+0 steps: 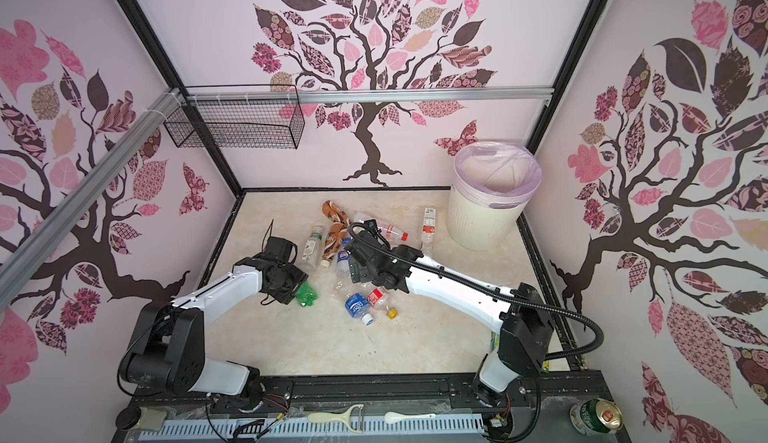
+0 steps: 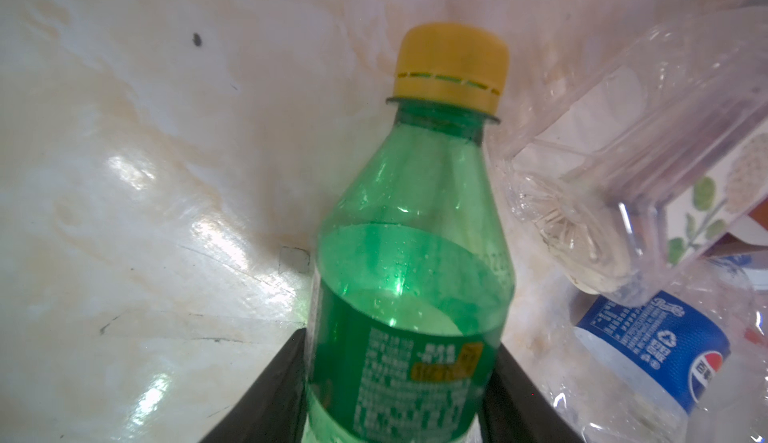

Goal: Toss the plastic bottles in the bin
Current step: 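Close left gripper around the green yellow-capped soda bottle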

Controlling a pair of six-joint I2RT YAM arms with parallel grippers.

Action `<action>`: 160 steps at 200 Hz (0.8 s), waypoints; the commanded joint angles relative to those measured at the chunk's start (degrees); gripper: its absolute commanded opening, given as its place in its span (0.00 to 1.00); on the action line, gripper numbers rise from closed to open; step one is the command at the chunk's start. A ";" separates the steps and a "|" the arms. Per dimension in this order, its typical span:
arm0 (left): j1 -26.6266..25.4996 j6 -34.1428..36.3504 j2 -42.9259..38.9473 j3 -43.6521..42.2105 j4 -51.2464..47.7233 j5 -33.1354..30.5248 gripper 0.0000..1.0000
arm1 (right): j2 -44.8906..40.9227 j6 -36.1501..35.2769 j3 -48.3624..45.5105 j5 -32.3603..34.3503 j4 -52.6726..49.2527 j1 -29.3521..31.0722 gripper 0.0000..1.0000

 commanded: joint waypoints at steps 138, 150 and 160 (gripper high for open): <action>-1.39 -4.74 -15.43 7.57 -0.75 6.17 0.52 | -2.25 8.27 2.31 -16.71 8.98 -0.14 1.00; -2.19 -6.12 -15.44 10.57 -0.30 6.84 0.52 | -2.57 9.23 2.87 -18.55 10.51 -0.83 0.99; -2.94 -7.23 -15.12 12.67 -0.14 7.16 0.52 | -2.95 10.14 3.05 -19.90 11.69 -1.47 1.00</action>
